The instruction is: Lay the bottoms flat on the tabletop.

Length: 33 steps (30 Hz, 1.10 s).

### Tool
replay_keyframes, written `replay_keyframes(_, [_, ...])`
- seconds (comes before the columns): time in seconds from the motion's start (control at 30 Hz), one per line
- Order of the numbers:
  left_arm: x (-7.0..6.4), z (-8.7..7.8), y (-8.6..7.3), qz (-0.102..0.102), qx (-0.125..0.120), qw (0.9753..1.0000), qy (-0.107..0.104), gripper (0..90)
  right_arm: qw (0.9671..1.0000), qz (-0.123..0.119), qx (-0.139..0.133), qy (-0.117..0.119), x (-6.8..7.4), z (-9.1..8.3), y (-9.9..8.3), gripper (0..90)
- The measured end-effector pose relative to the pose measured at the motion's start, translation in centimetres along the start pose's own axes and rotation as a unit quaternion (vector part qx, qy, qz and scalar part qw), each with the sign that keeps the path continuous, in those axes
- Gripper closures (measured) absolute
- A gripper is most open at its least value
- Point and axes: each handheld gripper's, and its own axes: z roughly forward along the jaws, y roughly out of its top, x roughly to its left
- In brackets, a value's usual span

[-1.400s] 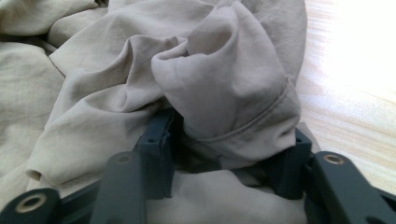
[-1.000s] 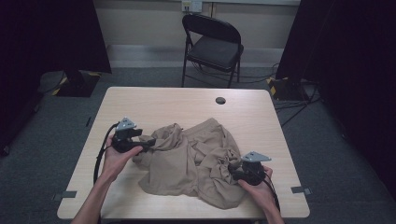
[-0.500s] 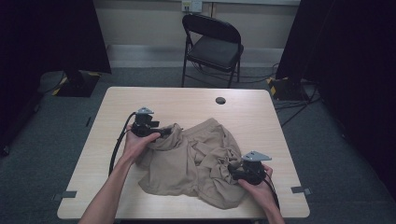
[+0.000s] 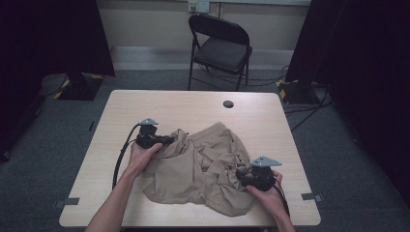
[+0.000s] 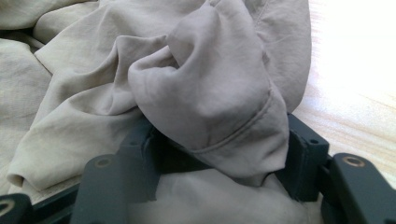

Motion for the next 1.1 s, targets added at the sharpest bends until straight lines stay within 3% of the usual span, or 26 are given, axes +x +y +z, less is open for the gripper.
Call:
replay_keyframes(0.23, [-2.5, -2.7, 0.4, 0.042, -0.023, 0.9988, -0.006, 84.3, 1.0, 0.001, 0.0, -0.001, 0.0, 0.0, 0.0, 39.0])
replay_keyframes(0.33, [-3.7, -3.8, 0.5, 0.05, -0.032, 0.9981, -0.018, 84.3, 1.0, 0.002, 0.0, -0.001, 0.0, 0.0, 0.0, 39.0])
replay_keyframes(0.47, [-5.8, -5.5, 0.5, 0.081, -0.043, 0.9956, -0.018, 84.3, 1.0, 0.001, 0.0, -0.001, 0.0, 0.0, 0.0, 39.0])
replay_keyframes(0.57, [-6.9, -6.7, 0.5, 0.089, -0.054, 0.9937, -0.039, 84.3, 1.0, 0.001, 0.0, -0.001, 0.0, 0.0, 0.0, 39.0])
replay_keyframes(0.67, [-8.2, -8.0, 0.3, 0.107, -0.052, 0.9922, -0.037, 84.4, 1.0, 0.001, 0.0, -0.001, 0.0, 0.0, 0.0, 39.0])
replay_keyframes(0.83, [-9.3, -9.6, -1.3, 0.101, -0.061, 0.9911, -0.062, 84.3, 1.0, 0.0, 0.001, -0.001, 0.0, 0.0, 0.0, 39.0])
replay_keyframes(0.93, [-9.7, -9.6, -3.4, 0.105, -0.036, 0.9917, -0.065, 84.3, 1.0, 0.0, 0.001, -0.001, 0.0, 0.0, 0.0, 39.0])
replay_keyframes(1.0, [-9.4, -9.3, -5.0, 0.089, -0.021, 0.9924, -0.082, 84.3, 1.0, 0.001, 0.001, -0.002, 0.0, 0.0, 0.0, 39.0])
replay_keyframes(1.07, [-9.0, -8.8, -6.7, 0.077, -0.002, 0.9937, -0.082, 84.3, 1.0, 0.001, 0.001, -0.002, 0.1, 0.0, 0.0, 39.0])
replay_keyframes(1.1, [-8.4, -8.4, -7.8, 0.054, 0.005, 0.9928, -0.107, 84.2, 1.0, 0.001, 0.001, -0.002, 0.1, 0.0, 0.0, 39.0])
